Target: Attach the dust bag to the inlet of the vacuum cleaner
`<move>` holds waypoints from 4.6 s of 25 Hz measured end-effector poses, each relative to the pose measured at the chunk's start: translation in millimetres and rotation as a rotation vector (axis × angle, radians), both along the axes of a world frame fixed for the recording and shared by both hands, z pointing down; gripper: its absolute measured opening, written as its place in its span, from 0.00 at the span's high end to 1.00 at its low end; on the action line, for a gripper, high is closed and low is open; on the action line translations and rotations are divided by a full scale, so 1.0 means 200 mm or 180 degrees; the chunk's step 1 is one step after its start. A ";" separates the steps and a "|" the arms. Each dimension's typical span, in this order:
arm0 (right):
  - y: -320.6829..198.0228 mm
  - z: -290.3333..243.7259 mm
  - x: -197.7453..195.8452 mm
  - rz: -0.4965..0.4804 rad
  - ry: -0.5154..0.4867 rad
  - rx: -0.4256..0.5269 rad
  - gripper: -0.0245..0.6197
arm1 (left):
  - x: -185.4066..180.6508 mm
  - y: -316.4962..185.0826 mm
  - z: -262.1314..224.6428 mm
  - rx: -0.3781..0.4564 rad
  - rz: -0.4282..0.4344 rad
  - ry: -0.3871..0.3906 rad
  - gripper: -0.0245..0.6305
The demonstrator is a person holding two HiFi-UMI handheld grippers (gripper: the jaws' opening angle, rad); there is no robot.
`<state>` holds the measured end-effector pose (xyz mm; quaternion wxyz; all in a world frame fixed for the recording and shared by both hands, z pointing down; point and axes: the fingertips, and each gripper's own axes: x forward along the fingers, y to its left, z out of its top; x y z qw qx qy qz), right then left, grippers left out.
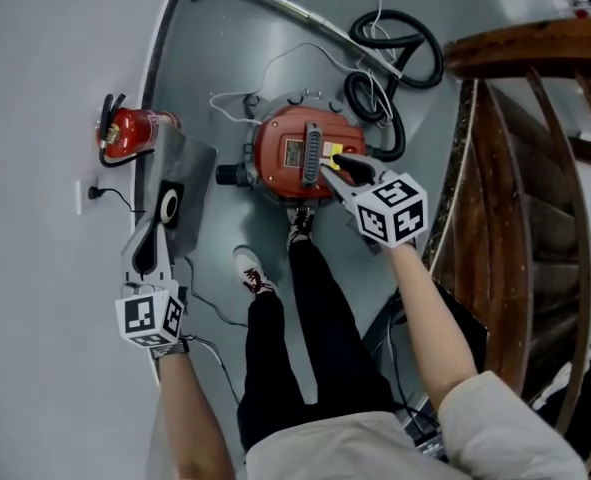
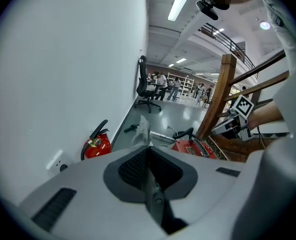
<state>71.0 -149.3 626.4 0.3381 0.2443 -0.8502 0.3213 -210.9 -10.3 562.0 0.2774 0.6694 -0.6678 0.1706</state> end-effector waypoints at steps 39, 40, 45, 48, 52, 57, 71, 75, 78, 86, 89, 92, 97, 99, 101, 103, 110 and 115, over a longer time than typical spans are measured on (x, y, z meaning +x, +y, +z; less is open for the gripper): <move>0.02 0.43 -0.06 0.0400 -0.0232 -0.0344 0.69 | 0.19 -0.05 1.02 -0.0925 0.0137 0.0518 0.94; 0.01 0.43 -0.06 0.0404 -0.0233 -0.0337 0.69 | 0.19 -0.06 1.02 -0.0909 0.0117 0.0531 0.94; 0.02 0.44 -0.06 0.0388 -0.0309 -0.0350 0.69 | 0.20 -0.09 1.02 -0.0811 -0.0008 0.0635 0.94; 0.02 0.45 -0.06 0.0429 -0.0398 -0.0409 0.68 | 0.23 -0.11 1.02 -0.0761 -0.0014 0.0650 0.94; 0.02 0.45 -0.08 0.0438 -0.0411 -0.0409 0.68 | 0.27 -0.14 1.03 -0.0713 -0.0002 0.0606 0.94; 0.02 0.45 -0.08 0.0424 -0.0491 -0.0412 0.68 | 0.30 -0.16 1.04 -0.0591 -0.0092 0.0753 0.94; 0.01 0.47 -0.09 0.0492 -0.0627 -0.0422 0.64 | 0.36 -0.17 1.01 -0.0618 0.0399 0.0676 0.94; 0.03 0.49 -0.13 0.0315 -0.0435 -0.0272 0.63 | 0.37 -0.18 1.01 -0.0630 0.0444 0.0680 0.94; 0.04 0.49 -0.13 0.0389 -0.0449 -0.0182 0.62 | 0.38 -0.18 1.00 -0.0652 0.0512 0.0644 0.94; 0.03 0.49 -0.12 0.0450 -0.0473 -0.0184 0.62 | 0.42 -0.19 0.99 -0.0660 0.0813 0.0578 0.94; 0.03 0.49 -0.12 0.0473 -0.0487 -0.0177 0.62 | 0.43 -0.18 0.99 -0.0665 0.0889 0.0544 0.94; 0.03 0.49 -0.12 0.0519 -0.0521 -0.0135 0.62 | 0.44 -0.18 0.99 -0.0673 0.0984 0.0495 0.94; 0.03 0.49 -0.12 0.0528 -0.0532 -0.0120 0.62 | 0.45 -0.18 0.99 -0.0669 0.1119 0.0503 0.93; 0.03 0.49 -0.12 0.0527 -0.0539 -0.0129 0.62 | 0.45 -0.18 0.99 -0.0660 0.1156 0.0512 0.93; 0.03 0.49 -0.12 0.0529 -0.0545 -0.0133 0.62 | 0.45 -0.18 0.99 -0.0654 0.1181 0.0514 0.93; 0.03 0.49 -0.12 0.0533 -0.0548 -0.0127 0.62 | 0.45 -0.18 0.99 -0.0656 0.1205 0.0501 0.93; 0.03 0.48 -0.12 0.0545 -0.0555 -0.0077 0.62 | 0.48 -0.18 0.98 -0.0652 0.1341 0.0481 0.93; 0.03 0.48 -0.12 0.0530 -0.0554 -0.0077 0.62 | 0.55 -0.19 0.98 -0.0644 0.1429 0.0552 0.93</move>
